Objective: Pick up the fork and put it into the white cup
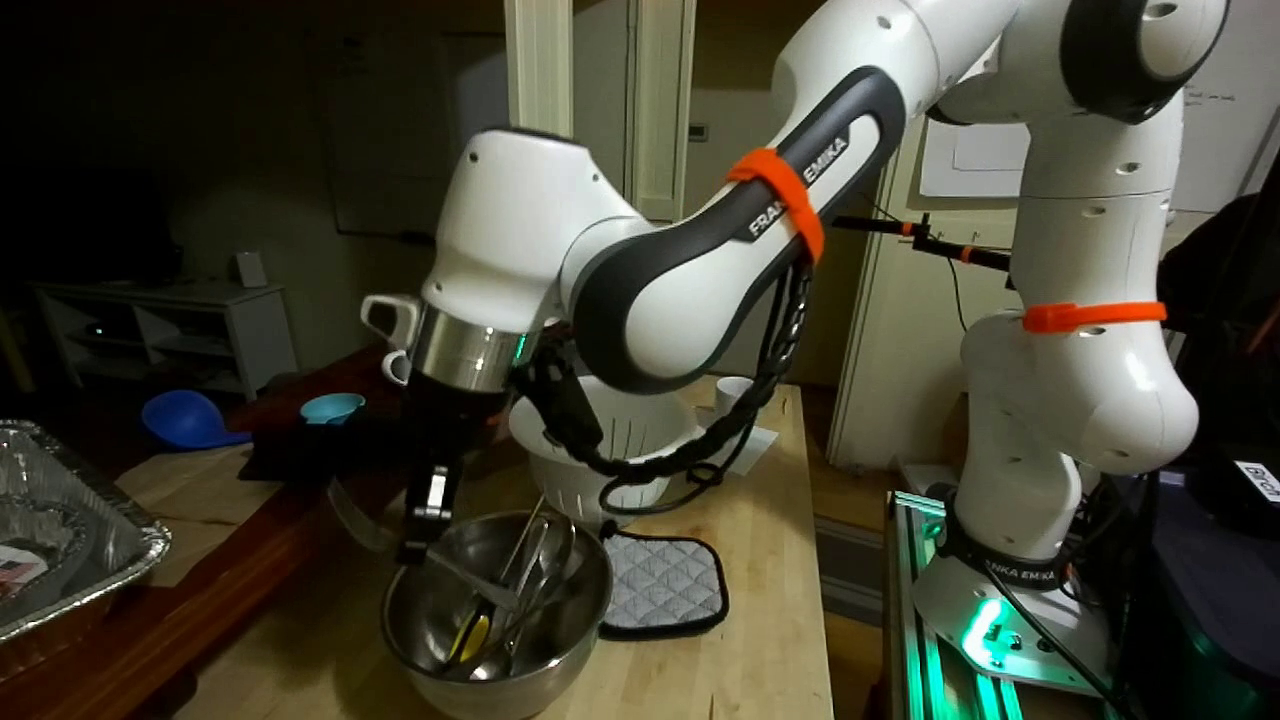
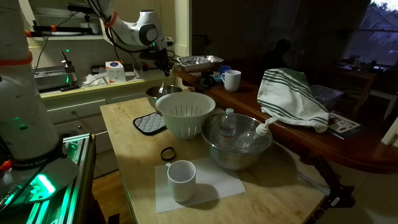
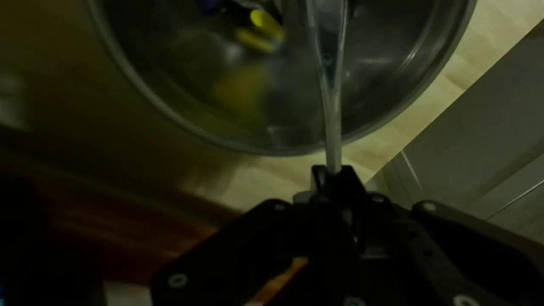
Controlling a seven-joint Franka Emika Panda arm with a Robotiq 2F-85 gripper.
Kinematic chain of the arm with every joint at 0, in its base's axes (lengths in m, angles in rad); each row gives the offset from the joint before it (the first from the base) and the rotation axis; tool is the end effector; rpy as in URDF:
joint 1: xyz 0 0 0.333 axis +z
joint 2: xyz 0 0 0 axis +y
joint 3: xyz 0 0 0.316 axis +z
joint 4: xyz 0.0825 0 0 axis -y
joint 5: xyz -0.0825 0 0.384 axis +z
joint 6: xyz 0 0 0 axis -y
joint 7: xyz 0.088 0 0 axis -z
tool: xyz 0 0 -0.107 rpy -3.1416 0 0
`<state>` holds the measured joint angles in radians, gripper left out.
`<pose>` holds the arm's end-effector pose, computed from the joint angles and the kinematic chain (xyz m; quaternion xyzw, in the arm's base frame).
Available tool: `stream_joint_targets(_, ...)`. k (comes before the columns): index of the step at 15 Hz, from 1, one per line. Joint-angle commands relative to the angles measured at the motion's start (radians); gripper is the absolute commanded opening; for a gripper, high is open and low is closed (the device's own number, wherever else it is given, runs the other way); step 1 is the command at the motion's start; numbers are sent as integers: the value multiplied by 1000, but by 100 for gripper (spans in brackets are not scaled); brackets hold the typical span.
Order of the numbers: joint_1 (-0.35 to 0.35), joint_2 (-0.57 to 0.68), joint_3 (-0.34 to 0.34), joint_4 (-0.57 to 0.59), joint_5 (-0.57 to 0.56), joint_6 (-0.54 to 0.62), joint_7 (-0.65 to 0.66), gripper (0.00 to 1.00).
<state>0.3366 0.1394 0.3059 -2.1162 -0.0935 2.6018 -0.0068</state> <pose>0.4767 0.3542 0.3885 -0.9229 -0.3425 -0.1703 0.0451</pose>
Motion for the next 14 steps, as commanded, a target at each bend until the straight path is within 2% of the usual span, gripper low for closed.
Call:
stream_joint_targets(1, -3, -173, -34, -76, -134, 48, 147, 2)
stream_joint_targets(4, -45, -280, -38, -68, -204, 45, 252, 2)
stream_joint_targets(6, -87, -326, -32, -64, -268, 87, 300, 2)
stream_joint_targets(7, -99, -334, -28, -56, -268, 93, 270, 2)
stream_joint_targets(8, -91, -300, -21, -29, -216, 52, 233, 10)
stream_joint_targets(11, -109, -331, -19, -33, -229, 60, 233, 10)
stream_joint_targets(12, -109, -330, -18, -34, -229, 61, 233, 2)
stream_joint_targets(14, -184, -334, -1, -11, -356, 110, 390, 2)
